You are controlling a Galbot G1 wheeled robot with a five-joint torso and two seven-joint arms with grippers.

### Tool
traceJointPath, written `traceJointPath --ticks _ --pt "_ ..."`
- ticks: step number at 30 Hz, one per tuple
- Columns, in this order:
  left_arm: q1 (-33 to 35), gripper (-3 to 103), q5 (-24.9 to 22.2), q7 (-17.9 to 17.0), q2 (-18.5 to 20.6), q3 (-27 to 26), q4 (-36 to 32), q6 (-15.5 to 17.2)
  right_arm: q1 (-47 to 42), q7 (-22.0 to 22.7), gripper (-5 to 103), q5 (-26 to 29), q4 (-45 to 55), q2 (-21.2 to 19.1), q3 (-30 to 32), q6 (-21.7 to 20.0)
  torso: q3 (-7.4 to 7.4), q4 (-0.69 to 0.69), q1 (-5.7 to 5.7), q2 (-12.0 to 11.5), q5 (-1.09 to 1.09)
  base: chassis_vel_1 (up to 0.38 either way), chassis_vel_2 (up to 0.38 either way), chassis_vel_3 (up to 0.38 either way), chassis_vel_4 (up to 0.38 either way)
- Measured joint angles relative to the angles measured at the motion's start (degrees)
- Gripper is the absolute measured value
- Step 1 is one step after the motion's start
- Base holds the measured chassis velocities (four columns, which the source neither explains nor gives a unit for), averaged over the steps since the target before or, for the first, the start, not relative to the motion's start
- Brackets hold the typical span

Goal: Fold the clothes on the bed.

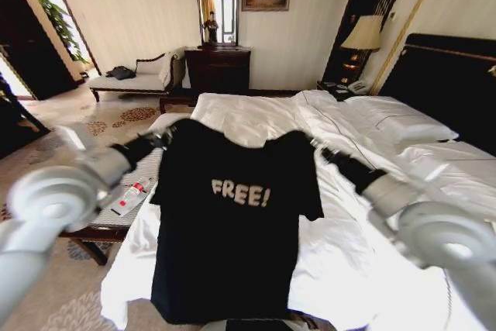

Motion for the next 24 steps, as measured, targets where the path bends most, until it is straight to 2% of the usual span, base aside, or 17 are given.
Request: traceJointPath --ticks 1,2,3,5,6,9,16,24 --pt "0.0 1 0.0 0.0 0.0 0.0 0.0 0.0 0.0 0.0 0 0.0 0.0 0.0 0.0 0.0 0.0 0.0 0.0 0.0 0.0 0.0 0.0 0.0 0.0" --pt "-1.35 1 2.61 0.42 -1.71 3.45 3.11 -0.11 2.54 0.11 0 -1.94 -3.01 1.58 -3.99 -0.07 0.0 0.04 0.0 0.0 -0.01 0.0 0.0 0.0 0.0" --pt "-3.45 1 5.56 0.68 -4.7 7.9 7.38 -0.42 5.86 -0.3 0 -4.77 -7.96 3.57 -8.77 -0.08 0.01 0.03 0.01 -0.01 -0.02 0.0 0.0 0.0 0.0" --pt "-5.75 1 7.89 0.79 -9.16 11.8 12.09 -0.96 9.6 -1.12 0 -6.76 -14.08 5.92 -13.22 0.02 0.01 0.0 0.02 -0.01 0.0 0.0 0.0 0.0 0.0" --pt "-5.75 1 7.89 0.79 -9.16 11.8 12.09 -0.96 9.6 -1.12 0 -6.76 -14.08 5.92 -13.22 0.02 0.01 0.0 0.02 -0.01 0.0 0.0 0.0 0.0 0.0" --pt "-8.71 1 10.69 1.06 -14.78 14.95 18.49 -2.05 14.6 -3.42 0 -9.9 -22.65 8.19 -17.53 1.04 0.0 -0.06 0.02 -0.01 0.02 0.0 0.0 0.0 0.0" --pt "-12.65 1 17.13 2.8 -22.65 16.67 31.51 -4.65 24.01 -5.76 0 -15.01 -35.33 12.63 -22.92 4.78 0.0 0.01 0.01 0.0 0.01 0.0 0.0 0.0 0.0" --pt "-13.38 1 20.57 3.99 -24.74 15.8 38.8 -5.99 26.55 -4.15 0 -20.19 -44.25 16.6 -23.97 6.07 -0.01 0.0 0.01 0.0 0.01 0.0 0.0 0.0 0.0"
